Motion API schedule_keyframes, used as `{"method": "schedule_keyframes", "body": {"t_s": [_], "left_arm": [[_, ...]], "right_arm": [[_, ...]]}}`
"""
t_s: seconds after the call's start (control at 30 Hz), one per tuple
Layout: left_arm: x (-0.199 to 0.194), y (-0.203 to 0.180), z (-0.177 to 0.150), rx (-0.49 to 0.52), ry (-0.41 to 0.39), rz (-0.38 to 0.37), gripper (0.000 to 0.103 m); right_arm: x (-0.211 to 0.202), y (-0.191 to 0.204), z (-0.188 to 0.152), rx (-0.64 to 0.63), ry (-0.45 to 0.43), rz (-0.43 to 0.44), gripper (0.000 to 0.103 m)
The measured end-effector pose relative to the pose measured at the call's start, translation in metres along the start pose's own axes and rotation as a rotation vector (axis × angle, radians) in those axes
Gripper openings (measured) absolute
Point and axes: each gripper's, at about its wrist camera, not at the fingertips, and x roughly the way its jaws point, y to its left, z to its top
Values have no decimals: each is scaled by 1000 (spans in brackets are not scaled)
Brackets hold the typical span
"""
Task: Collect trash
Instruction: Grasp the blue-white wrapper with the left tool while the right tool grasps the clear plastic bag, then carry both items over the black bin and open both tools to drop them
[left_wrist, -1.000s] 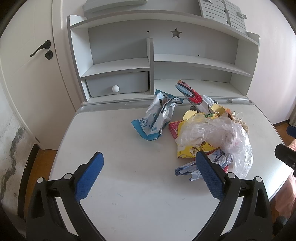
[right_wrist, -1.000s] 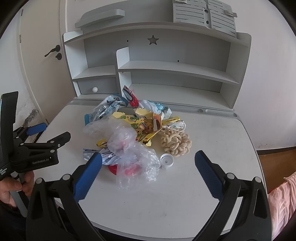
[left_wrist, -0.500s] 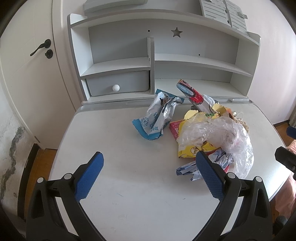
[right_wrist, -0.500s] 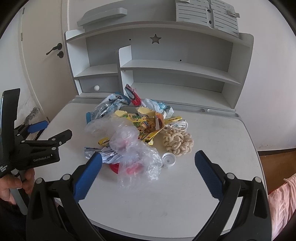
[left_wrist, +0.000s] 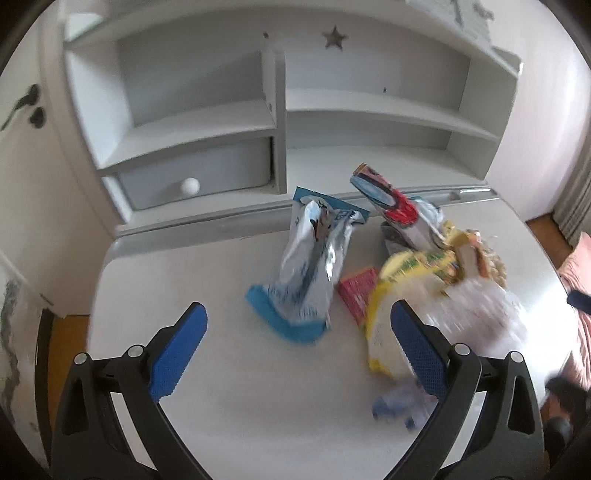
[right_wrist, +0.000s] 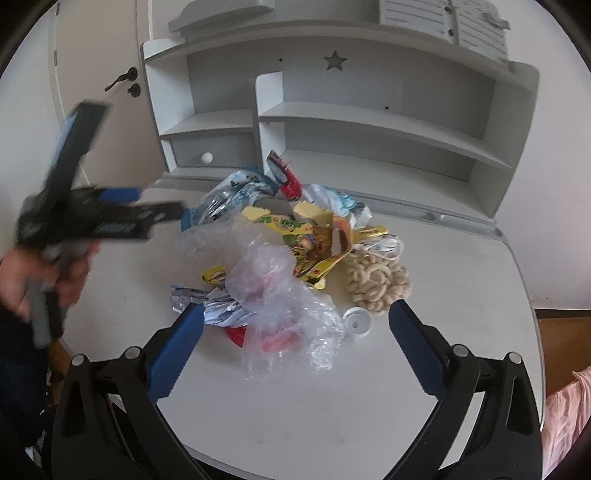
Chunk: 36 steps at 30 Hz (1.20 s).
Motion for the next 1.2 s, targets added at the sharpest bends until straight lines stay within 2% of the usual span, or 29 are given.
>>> {"method": "schedule_keyframes", "body": {"t_s": [0.1,0.2,0.3,0.37,0.43,0.47,0.5,0.63,0.67,0.7,0.73,0.77,0.9,1.03,1.17,1.2], "left_arm": [[30,2,14,0,50,-2,97],[50,0,22,16,53,-17,97],[69,5,24,5,83,15,96],[76,10,23,-13,91,-17,91],[83,13,20,-16,109,-31,57],[84,15,19,-21,114,-46,53],[84,17,18,-34,113,-69,38],[72,22,16,-33,84,-57,22],[69,20,16,-34,78,-56,22],[63,23,15,-42,67,-59,21],[57,24,14,-47,57,-61,21],[53,26,14,-51,50,-59,21],[18,30,11,-62,-3,-46,21],[-24,13,11,-45,-75,-51,21],[-57,-36,9,15,-137,-104,21],[-65,-58,9,39,-151,-142,21]], "right_arm": [[8,2,1,-16,19,8,97],[15,2,4,-32,37,11,97],[23,3,9,-48,52,16,97],[28,6,13,-66,59,22,97],[37,10,18,-84,75,20,97],[40,12,20,-94,78,23,97],[42,15,22,-100,82,22,97],[56,27,28,-143,103,17,86],[60,29,29,-152,112,9,75],[63,30,29,-153,123,8,54],[66,30,30,-144,129,20,41],[60,25,33,-98,100,45,37],[31,8,42,-21,0,87,35],[-5,-26,46,102,-82,151,35],[-55,-87,26,250,-157,115,35],[-64,-100,19,275,-169,94,35]]}}
